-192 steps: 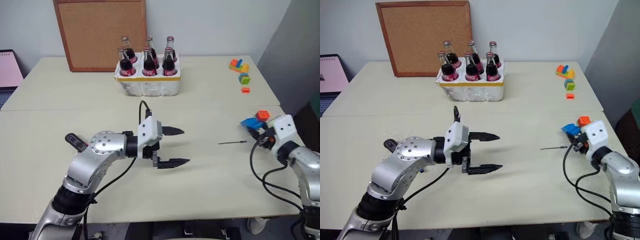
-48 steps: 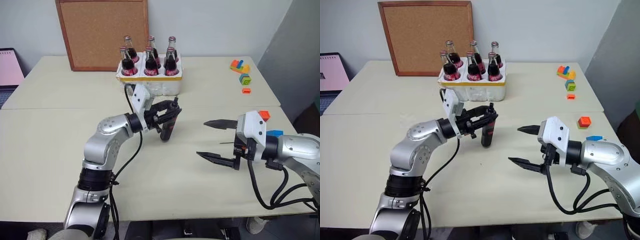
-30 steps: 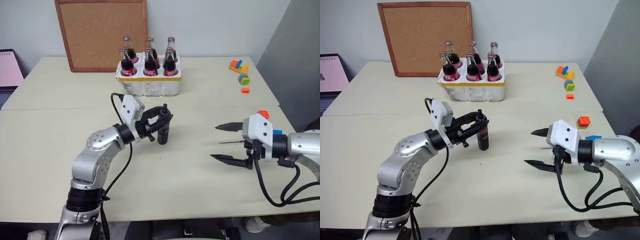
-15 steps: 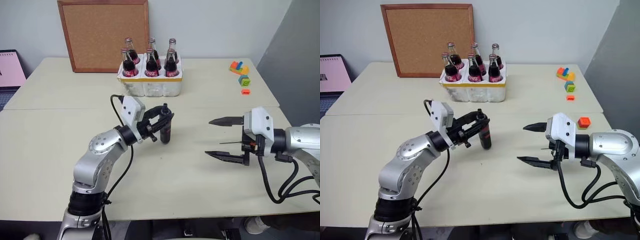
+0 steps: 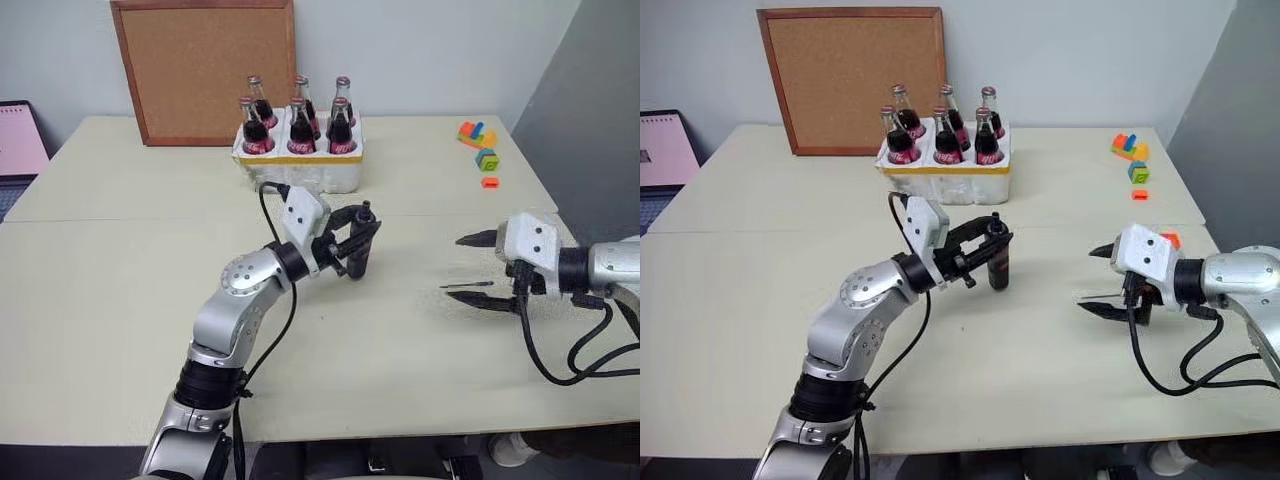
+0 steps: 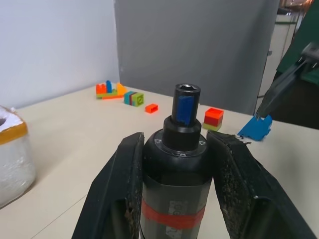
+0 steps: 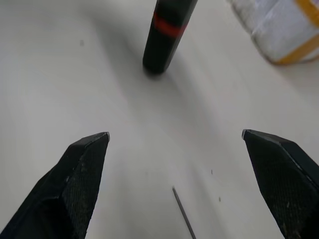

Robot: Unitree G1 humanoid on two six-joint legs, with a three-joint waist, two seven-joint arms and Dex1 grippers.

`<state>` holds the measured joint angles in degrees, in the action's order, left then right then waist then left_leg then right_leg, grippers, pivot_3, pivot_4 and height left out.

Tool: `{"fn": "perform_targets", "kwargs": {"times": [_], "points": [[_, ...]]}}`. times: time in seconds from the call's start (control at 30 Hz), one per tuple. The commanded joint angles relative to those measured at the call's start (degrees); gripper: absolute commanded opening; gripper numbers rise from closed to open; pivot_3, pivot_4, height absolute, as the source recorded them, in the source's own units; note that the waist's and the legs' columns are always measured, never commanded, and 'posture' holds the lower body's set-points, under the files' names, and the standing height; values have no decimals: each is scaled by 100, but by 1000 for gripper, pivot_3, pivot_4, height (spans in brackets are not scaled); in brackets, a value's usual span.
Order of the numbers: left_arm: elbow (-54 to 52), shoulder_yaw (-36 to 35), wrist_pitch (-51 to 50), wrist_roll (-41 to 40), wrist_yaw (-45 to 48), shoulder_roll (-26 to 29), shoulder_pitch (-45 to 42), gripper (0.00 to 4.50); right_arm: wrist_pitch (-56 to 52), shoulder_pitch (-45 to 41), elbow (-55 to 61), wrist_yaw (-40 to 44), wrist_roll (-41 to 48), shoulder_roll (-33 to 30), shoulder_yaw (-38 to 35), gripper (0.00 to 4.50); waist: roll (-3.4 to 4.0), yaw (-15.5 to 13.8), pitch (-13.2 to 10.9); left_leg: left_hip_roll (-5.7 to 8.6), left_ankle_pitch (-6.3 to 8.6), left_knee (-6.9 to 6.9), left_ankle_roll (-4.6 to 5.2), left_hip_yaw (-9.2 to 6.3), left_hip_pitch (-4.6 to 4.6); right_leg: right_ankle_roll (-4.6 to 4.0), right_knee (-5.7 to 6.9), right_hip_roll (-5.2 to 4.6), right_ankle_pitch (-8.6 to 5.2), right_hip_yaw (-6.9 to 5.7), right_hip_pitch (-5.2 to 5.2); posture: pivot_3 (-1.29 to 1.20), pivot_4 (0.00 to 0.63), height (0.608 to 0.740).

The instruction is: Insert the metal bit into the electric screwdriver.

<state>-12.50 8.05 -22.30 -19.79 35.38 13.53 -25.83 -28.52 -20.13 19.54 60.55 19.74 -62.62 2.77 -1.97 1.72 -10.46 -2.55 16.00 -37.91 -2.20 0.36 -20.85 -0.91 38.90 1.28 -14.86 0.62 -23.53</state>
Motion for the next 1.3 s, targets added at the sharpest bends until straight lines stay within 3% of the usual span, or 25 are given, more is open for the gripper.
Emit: {"fn": "perform_targets", "kwargs": {"times": [0.03,0.3,0.5,0.57,0.73,1.07,1.3], "points": [[-146,62,279,103,-36,-69,29,1616,789,-574,-1053,745,-953,-102,886,4500,1,2,-1,0,0,0,0,1,1,0,1,0,0,2,0,0,150,740],[-121,150,386,210,-45,-188,67,1616,1901,-2242,-3813,1802,-2511,703,2391,4500,3,11,-2,1,0,-3,0,8,8,-1,2,0,0,8,-6,0,150,740],[-147,159,410,250,-54,-223,104,1616,2339,-2853,-5101,2231,-2966,1129,2659,4500,5,-17,-3,-2,0,-3,0,8,0,-3,1,-3,1,9,-17,0,150,740],[-155,158,412,261,-67,-230,110,1616,2385,-2996,-5401,2355,-3062,1228,2684,4131,5,-16,-3,-2,0,-3,0,7,0,-2,0,-11,1,10,-17,0,150,740],[-178,155,412,278,-90,-245,127,1615,2622,-3185,-5815,2414,-3332,1320,2707,4130,5,-16,-3,0,0,-6,0,8,4,5,3,-33,5,11,-11,0,150,740],[-47,166,477,302,-84,-290,29,1615,2865,-3128,-5894,2356,-3579,1325,2568,1664,5,-23,-3,2,0,-8,0,7,7,8,1,-39,7,11,-2,0,150,740],[-33,188,495,302,-49,-288,9,1615,2749,-2970,-5749,2301,-3571,1353,2446,331,4,-20,-2,2,0,-9,0,6,11,14,2,-39,11,10,3,0,150,740]]}}
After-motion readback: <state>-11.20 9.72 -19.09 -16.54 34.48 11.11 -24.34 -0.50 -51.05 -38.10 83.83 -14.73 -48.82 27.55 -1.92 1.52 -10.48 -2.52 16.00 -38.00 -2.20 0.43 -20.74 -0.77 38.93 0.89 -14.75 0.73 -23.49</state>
